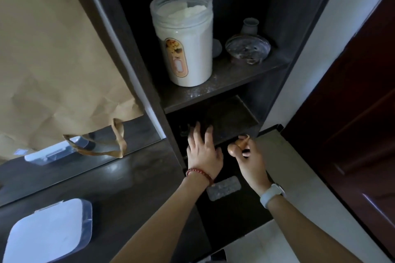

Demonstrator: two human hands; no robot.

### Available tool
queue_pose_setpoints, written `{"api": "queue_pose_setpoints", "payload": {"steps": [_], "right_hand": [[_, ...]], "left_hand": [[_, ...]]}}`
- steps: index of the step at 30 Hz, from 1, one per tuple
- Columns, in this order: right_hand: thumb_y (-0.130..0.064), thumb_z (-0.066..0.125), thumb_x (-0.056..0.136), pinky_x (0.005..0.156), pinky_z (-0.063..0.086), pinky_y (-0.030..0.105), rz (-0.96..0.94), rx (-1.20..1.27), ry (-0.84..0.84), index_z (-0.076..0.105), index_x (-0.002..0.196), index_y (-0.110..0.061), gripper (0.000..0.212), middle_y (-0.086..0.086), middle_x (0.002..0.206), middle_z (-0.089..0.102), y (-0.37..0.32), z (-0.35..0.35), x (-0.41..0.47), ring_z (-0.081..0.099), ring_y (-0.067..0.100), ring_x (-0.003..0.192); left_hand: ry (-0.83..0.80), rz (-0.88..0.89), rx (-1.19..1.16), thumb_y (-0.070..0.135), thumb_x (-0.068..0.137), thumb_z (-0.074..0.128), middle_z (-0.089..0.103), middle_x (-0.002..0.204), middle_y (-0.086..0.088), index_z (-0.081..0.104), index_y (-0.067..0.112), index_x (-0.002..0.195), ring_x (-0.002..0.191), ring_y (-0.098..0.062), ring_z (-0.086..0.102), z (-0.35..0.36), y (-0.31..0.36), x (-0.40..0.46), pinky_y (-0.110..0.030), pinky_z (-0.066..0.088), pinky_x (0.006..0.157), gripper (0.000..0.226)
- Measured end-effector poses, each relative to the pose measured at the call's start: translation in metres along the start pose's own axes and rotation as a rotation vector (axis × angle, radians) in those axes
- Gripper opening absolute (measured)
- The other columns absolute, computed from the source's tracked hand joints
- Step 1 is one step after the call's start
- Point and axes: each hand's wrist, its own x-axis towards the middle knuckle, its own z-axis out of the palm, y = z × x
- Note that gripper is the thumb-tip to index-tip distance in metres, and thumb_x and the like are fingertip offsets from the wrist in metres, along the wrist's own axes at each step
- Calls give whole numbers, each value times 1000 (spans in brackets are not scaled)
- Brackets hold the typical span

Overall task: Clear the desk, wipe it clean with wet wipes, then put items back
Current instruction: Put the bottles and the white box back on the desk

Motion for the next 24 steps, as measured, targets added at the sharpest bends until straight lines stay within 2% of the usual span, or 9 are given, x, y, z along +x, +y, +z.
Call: {"api": "queue_pose_setpoints", "payload": {"steps": [3, 5, 6, 8, 11, 15, 18, 21, 24], "right_hand": [[-12, 62, 85, 77, 48, 29, 17, -39, 31, 56, 107, -10, 22, 10, 103, 59, 18, -23, -6, 59, 22, 94], [-11, 62, 85, 75, 48, 26, 28, -68, 60, 56, 107, -6, 23, 6, 99, 59, 27, -34, -10, 60, 22, 91], [-11, 62, 85, 73, 46, 23, 36, -81, 67, 57, 108, -6, 24, 4, 97, 58, 30, -38, -12, 60, 21, 90], [-11, 62, 85, 73, 45, 21, 46, -94, 69, 57, 109, -6, 25, 4, 97, 59, 36, -44, -15, 59, 20, 88], [-10, 63, 84, 74, 47, 24, 49, -96, 66, 58, 108, -5, 25, 5, 96, 59, 43, -47, -17, 59, 20, 87], [-8, 64, 83, 68, 42, 4, 41, -111, 74, 59, 106, -2, 25, 1, 90, 58, 42, -44, -21, 57, 14, 81], [-9, 64, 83, 68, 41, 0, 43, -113, 67, 58, 107, -3, 25, 1, 92, 58, 38, -41, -25, 56, 13, 81], [-10, 64, 83, 68, 39, 0, 42, -146, 21, 57, 109, -4, 28, 1, 96, 57, 37, -30, -37, 55, 12, 86], [-14, 64, 83, 71, 36, 5, 92, -172, -109, 55, 113, -9, 32, -2, 100, 56, 37, -11, -63, 53, 10, 92]], "left_hand": [[5, -165, 142, 23, 84, 51, -8, 153, -13, 12, 22, 142, 139, -36, -4, 4, 10, 36, -51, 24, 109, 69], [-69, -259, 180, 24, 83, 53, -12, 153, -13, 8, 22, 142, 139, -39, -10, 7, 7, 52, -52, 21, 109, 75], [-109, -302, 183, 24, 83, 55, -10, 153, -14, 6, 20, 143, 139, -39, -10, 8, 5, 57, -52, 19, 110, 77], [-121, -332, 231, 23, 83, 56, 7, 151, -15, 11, 14, 141, 138, -39, 1, 10, 2, 62, -51, 20, 110, 75], [-48, -256, 352, 11, 83, 53, 28, 139, -13, 28, 10, 135, 129, -36, 21, 18, 3, 55, -50, 31, 101, 58], [-50, -112, 356, -4, 79, 51, 31, 136, -11, 43, 10, 127, 124, -36, 26, 30, -4, 42, -45, 38, 100, 50], [-3, -12, 232, -6, 81, 46, 39, 131, -15, 46, 9, 124, 115, -37, 38, 25, -10, 33, -43, 39, 98, 46], [17, 143, 47, -2, 81, 51, 50, 118, -19, 51, 4, 118, 105, -37, 48, 22, -10, -1, -43, 42, 92, 38], [55, 93, -77, -2, 75, 58, 54, 110, -16, 55, 3, 109, 96, -32, 56, 23, -40, -55, -34, 48, 85, 34]]}}
